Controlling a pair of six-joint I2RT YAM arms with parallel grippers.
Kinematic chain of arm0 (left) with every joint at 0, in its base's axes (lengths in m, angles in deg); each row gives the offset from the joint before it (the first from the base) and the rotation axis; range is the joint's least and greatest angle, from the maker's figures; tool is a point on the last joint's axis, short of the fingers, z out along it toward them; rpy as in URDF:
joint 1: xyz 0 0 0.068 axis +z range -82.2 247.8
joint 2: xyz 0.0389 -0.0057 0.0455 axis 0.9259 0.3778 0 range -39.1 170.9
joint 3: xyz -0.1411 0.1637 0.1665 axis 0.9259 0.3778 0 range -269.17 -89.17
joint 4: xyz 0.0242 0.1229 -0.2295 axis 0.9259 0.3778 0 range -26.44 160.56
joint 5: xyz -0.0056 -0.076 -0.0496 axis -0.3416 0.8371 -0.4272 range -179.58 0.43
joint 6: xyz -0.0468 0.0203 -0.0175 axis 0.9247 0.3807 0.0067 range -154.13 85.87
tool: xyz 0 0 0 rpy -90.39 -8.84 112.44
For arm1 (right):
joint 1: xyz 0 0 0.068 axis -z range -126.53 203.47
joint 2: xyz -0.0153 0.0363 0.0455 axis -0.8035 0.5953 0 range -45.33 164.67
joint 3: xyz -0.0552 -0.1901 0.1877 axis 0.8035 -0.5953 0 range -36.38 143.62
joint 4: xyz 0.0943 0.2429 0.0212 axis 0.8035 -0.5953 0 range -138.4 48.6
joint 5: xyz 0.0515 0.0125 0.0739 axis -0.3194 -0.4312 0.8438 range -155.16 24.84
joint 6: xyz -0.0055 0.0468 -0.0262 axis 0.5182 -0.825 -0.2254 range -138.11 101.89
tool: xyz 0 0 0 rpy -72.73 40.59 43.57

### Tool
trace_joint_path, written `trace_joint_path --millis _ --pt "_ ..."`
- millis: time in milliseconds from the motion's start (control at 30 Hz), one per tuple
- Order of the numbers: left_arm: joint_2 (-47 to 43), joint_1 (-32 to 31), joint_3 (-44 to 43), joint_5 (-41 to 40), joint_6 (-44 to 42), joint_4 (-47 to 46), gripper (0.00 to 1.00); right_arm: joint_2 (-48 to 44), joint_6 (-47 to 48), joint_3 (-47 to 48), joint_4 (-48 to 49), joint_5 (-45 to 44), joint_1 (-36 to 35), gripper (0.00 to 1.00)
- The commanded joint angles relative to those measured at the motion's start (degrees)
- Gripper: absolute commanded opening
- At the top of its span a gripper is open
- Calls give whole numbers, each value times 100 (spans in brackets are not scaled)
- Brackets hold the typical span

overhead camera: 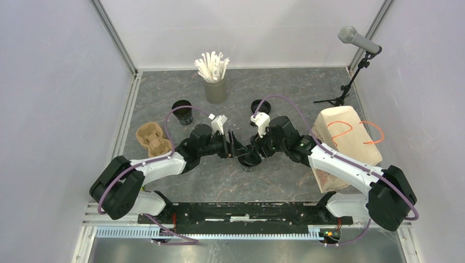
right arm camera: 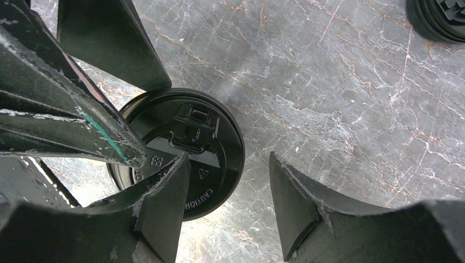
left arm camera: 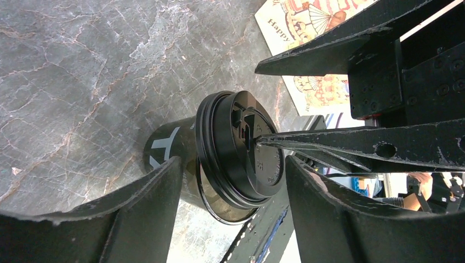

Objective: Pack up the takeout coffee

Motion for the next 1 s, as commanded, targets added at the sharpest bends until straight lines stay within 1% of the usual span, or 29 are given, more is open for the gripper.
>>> trace_joint_path --millis 0,167,433,500,800,967 --pt "-124 -22 -147 58 81 -274 73 -121 -73 69 44 182 14 61" --pt "-149 -22 -177 6 12 -160 66 -212 -110 82 61 274 14 57" --pt "-257 -22 -192 -76 -112 37 66 -261 -155 78 78 502 14 54" --pt "-285 -22 -194 -91 -140 73 65 -244 -158 53 87 569 14 54" --pt "-337 -22 -243 -179 -474 475 42 -256 -181 78 82 518 14 53" --pt "-353 -22 -220 -242 -646 653 37 -258 -183 95 62 482 14 53"
